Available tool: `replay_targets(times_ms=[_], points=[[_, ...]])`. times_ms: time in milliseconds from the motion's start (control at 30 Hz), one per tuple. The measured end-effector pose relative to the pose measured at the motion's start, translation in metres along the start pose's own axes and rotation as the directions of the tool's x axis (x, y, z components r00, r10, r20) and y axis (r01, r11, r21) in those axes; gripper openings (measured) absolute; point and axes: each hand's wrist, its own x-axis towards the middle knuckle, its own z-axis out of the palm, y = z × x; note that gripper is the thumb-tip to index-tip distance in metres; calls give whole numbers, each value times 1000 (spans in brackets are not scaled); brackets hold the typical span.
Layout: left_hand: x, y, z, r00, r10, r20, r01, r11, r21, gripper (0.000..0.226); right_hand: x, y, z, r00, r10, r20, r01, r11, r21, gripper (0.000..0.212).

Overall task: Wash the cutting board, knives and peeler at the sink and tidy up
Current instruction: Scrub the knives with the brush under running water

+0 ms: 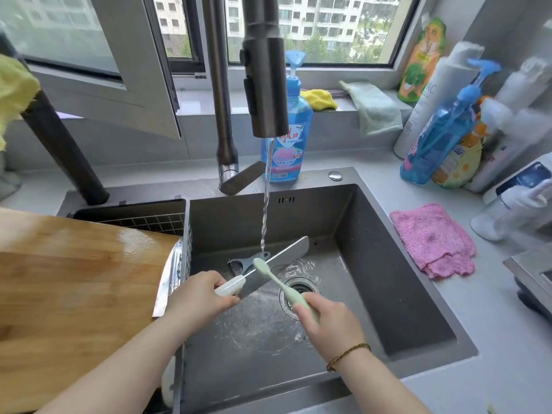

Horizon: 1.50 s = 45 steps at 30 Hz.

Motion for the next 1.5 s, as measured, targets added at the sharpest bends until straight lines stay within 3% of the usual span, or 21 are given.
replay_targets(times_ms=[67, 233, 500, 567, 700, 867, 967, 1100, 1300, 1367, 1433, 1500], points=[[-1, 0, -2, 1000, -2, -8, 2, 1000, -17, 28, 2, -1, -2, 1000, 7, 1, -7, 1000, 22, 27], [-4, -4, -5, 1000, 27, -1, -27, 1000, 11, 25, 24, 21, -27, 947, 296, -127, -283, 952, 115, 29], [-5, -10, -4, 997, -66, 47, 79, 917, -390, 23, 12, 31, -29, 941, 331, -73, -261, 845, 467, 21], [-6, -11, -6, 996, -78, 49, 91, 910, -405, 24, 10, 31, -27, 936, 346, -65, -264, 812, 521, 23], [-11, -11, -14, 999, -24, -30, 21, 996, -89, 24, 5, 33, -21, 933, 355, -64, -265, 794, 547, 25], [-23, 1, -15, 976, 115, -182, -74, 973, 220, 14, -1, 34, -15, 934, 353, -58, -262, 785, 561, 26], [-21, -9, -12, 857, 393, -332, -248, 881, 404, 40, -4, 38, -15, 936, 347, -64, -249, 777, 578, 24], [-11, -18, -14, 810, 477, -342, -278, 825, 493, 51, -8, 44, -17, 935, 348, -76, -238, 768, 594, 24], [-11, -14, -23, 833, 450, -323, -290, 851, 437, 49, -11, 43, -16, 947, 316, -53, -228, 781, 582, 22], [-19, -13, -28, 853, 367, -371, -213, 894, 394, 31, -11, 42, -19, 956, 293, -26, -228, 793, 565, 24], [-30, -17, -33, 936, 173, -306, -114, 973, 199, 15, -10, 39, -23, 961, 278, 7, -235, 798, 554, 28], [-38, -29, -39, 965, 55, -256, -74, 995, -67, 14, -9, 34, -26, 963, 269, 26, -236, 792, 563, 32]])
